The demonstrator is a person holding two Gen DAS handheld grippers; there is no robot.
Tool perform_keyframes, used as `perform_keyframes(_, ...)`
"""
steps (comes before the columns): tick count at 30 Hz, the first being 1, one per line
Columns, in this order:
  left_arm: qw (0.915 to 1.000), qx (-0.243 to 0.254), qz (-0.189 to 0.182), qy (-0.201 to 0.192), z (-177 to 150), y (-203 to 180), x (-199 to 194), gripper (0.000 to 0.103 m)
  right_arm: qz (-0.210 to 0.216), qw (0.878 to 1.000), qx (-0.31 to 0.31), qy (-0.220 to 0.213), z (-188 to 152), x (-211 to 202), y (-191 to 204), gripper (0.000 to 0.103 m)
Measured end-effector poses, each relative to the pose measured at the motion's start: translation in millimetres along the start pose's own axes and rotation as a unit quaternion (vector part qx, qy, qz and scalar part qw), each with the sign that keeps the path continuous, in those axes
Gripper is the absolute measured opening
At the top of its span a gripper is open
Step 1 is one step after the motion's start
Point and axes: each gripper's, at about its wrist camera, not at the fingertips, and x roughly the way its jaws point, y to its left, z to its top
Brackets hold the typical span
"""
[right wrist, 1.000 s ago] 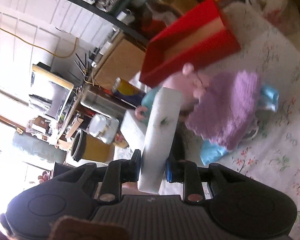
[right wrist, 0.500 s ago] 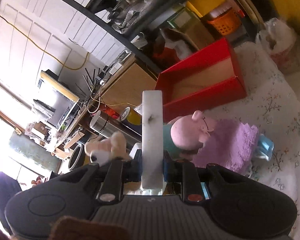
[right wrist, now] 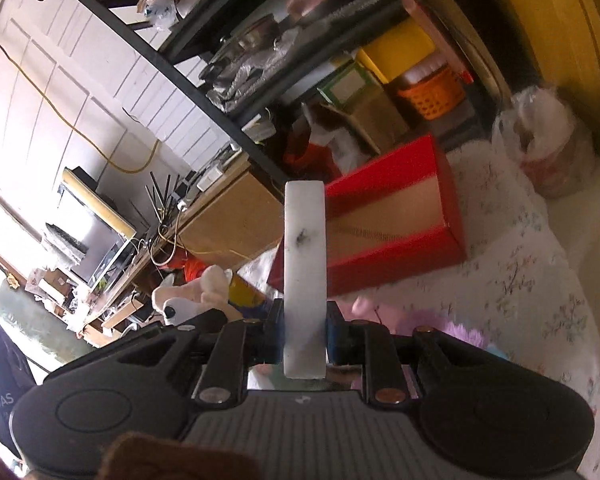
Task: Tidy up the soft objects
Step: 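Carry the plush toy and the white sponge with both grippers toward the red box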
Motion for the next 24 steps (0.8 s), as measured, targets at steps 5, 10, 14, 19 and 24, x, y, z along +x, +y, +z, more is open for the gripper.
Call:
perform_keyframes(5, 0.9999, 0.001, -0.007, -0.011, 14.3, -7.5, 9.2, 0.059, -0.002, 1.000, -0.004, -0.005, 11.2, 8.5, 1.1, 0.000)
perform_keyframes(10, 0.9996, 0.004, -0.007, -0.026, 29.8, -14.0, 18.1, 0.059, -0.004, 1.000, -0.002, -0.011, 22.4, 15.6, 1.0, 0.000)
perform_keyframes(14, 0.9996, -0.003, -0.010, -0.027, 39.3, -15.1, 29.2, 0.059, -0.008, 1.000, -0.004, -0.012, 31.6, 25.4, 1.0, 0.000)
perform_keyframes(19, 0.9995, 0.003, -0.003, -0.031, 47.3, -17.4, 40.9, 0.060, -0.015, 1.000, -0.012, -0.017, 43.3, 37.3, 3.7, 0.000)
perform_keyframes(24, 0.9995, -0.004, 0.001, -0.033, 54.5, -13.2, 49.8, 0.060, -0.023, 0.999, -0.020, -0.023, 51.8, 45.4, 3.6, 0.000)
